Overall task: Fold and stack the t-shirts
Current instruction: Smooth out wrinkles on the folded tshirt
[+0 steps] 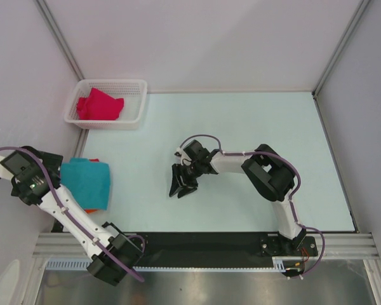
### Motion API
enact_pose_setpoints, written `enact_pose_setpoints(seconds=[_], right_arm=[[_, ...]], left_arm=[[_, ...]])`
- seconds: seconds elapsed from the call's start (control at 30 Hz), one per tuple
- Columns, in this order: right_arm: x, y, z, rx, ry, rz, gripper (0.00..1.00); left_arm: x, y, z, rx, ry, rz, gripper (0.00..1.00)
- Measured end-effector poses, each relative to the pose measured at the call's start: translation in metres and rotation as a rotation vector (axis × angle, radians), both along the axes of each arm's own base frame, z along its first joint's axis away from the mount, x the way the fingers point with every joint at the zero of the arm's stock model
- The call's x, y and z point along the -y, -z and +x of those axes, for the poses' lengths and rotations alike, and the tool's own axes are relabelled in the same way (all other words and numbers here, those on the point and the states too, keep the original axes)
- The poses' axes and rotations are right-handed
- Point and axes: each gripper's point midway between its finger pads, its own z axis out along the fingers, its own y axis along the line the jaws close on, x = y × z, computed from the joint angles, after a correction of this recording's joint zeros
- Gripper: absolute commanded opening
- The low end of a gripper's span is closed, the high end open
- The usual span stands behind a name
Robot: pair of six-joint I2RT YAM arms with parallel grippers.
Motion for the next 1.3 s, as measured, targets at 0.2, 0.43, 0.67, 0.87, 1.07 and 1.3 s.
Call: enact_pose_setpoints(seconds=[0.2,0.43,0.67,0.87,1.07,1.3], right_arm=[[0.000,0.000,0.000,0.000,-0.001,0.001,0.54],[0.000,0.000,0.000,-0.001,-0.001,0.000,0.54],[-0.002,0.001,0.000,-0.004,0.000,0.000,0.53],[-0.002,0.002,0.001,-0.008,0.003,-0.002,0.53],[-0.002,0.002,0.001,-0.010,0.003,-0.004,0.53],[-0.002,0.002,0.001,-0.016,0.001,-0.005,0.53]], left_arm=[[0.001,-0.003,0.002,0.020,0.001,0.000,1.00],[0.015,0.019,0.047,0.113,0.178,-0.085,1.00],[0.055,0.095,0.107,0.018,0.420,-0.317,0.99],[0.044,0.117,0.096,-0.063,0.337,-0.338,1.00],[0.007,0.115,0.065,-0.076,0.173,-0.292,1.00],[-0.008,0.129,0.039,-0.108,0.097,-0.303,1.00]])
